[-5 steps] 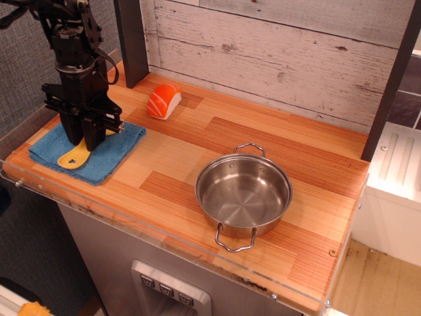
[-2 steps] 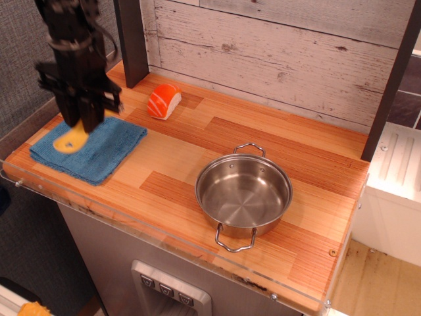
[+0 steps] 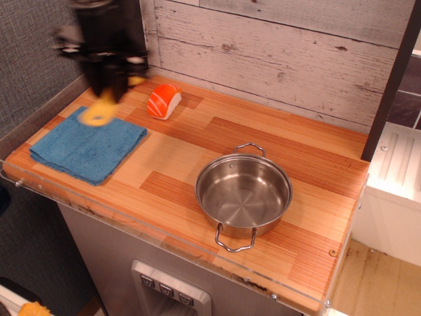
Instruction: Put the brush to the right of the sushi.
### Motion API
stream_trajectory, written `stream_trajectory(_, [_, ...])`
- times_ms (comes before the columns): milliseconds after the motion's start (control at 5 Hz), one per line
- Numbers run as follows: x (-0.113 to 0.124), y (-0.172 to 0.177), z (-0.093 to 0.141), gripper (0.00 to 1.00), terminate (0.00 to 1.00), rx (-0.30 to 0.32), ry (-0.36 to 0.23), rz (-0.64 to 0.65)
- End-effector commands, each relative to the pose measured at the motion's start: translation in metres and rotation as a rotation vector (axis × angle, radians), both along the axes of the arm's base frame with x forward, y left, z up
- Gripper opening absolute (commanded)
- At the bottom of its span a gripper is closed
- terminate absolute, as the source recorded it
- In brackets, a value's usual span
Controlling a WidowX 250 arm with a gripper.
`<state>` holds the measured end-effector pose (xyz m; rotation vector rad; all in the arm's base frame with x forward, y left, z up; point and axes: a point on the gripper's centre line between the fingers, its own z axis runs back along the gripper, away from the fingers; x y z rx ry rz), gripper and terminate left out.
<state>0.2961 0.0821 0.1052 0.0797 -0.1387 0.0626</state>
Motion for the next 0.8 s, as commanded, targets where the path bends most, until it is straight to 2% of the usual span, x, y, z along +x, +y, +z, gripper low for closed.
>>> stream_trajectory(0, [0.042, -0.064, -0.008, 0.00, 0.00, -0.023, -0.068, -0.073])
stream_trajectory(400, [0.064, -0.072, -0.043, 0.00, 0.00, -0.030, -0.069, -0.081])
stream_trajectory(600, [0.070, -0.067, -0.056, 0.00, 0.00, -0.024, -0.039, -0.097])
